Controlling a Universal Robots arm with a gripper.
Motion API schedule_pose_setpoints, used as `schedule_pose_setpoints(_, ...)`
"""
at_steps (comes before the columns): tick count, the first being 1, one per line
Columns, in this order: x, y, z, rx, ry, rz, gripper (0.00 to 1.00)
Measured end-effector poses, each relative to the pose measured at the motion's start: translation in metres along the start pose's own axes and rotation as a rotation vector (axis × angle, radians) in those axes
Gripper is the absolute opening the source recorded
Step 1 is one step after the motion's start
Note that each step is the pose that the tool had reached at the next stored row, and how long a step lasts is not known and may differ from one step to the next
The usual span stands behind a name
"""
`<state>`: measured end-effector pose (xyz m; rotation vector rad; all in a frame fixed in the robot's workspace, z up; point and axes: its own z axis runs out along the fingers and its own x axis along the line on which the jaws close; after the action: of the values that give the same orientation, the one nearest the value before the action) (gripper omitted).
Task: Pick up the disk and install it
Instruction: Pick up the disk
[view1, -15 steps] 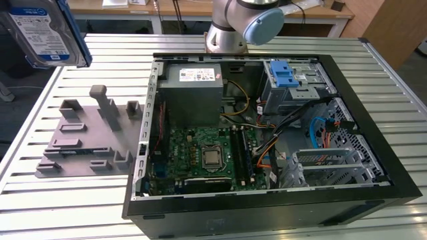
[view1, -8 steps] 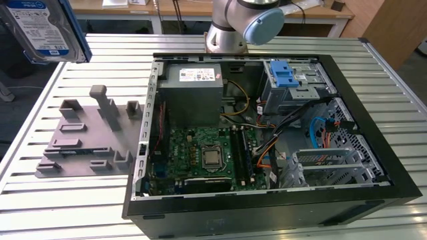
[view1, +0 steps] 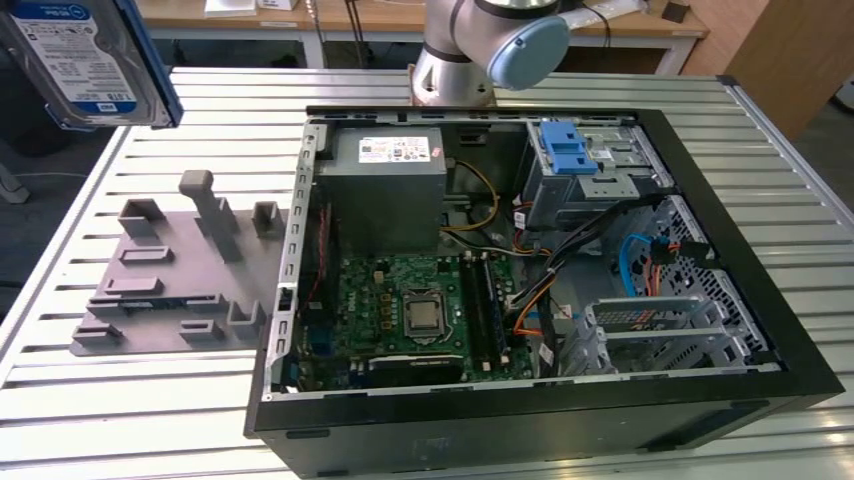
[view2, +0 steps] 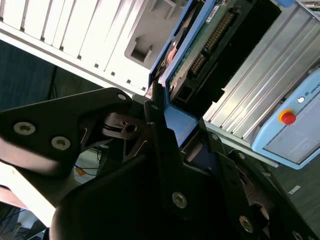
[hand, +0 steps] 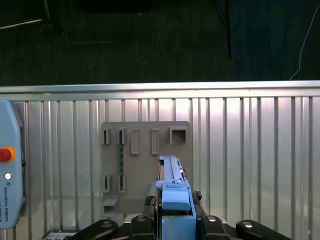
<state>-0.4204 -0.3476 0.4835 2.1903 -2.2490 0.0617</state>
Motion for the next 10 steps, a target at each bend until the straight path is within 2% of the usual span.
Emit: schedule_pose_setpoints(10,0.0057,-0.0004,0.0002,0.0000,0.0000,0.000,0.36)
